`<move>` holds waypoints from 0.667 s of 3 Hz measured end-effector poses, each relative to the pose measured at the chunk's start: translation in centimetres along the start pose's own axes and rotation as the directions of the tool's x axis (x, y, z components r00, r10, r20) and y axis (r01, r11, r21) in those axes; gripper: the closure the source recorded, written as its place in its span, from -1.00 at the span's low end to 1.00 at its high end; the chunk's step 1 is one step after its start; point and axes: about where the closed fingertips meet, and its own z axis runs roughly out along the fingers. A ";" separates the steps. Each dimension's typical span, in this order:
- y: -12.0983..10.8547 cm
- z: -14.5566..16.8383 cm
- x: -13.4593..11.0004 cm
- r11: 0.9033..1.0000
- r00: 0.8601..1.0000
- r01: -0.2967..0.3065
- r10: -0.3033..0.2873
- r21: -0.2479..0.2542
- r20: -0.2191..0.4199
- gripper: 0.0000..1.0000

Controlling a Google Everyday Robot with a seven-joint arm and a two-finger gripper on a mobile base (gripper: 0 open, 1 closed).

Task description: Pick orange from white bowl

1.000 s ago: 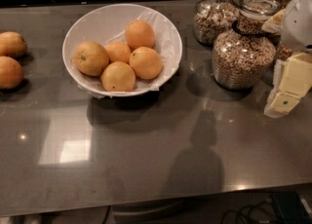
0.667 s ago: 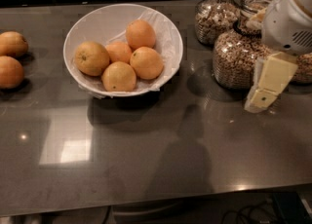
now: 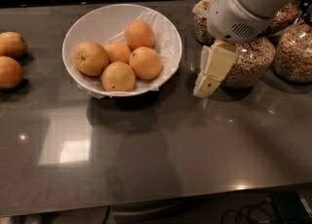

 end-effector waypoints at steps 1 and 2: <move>0.0 0.0 0.0 1.000 1.000 0.000 0.000 0.000 0.001 -1.00; -1.4 1.5 -1.3 1.000 0.998 0.007 -0.007 0.014 0.064 -1.00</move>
Offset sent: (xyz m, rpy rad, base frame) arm 0.0459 0.0360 -0.0103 0.1424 -0.0494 0.0546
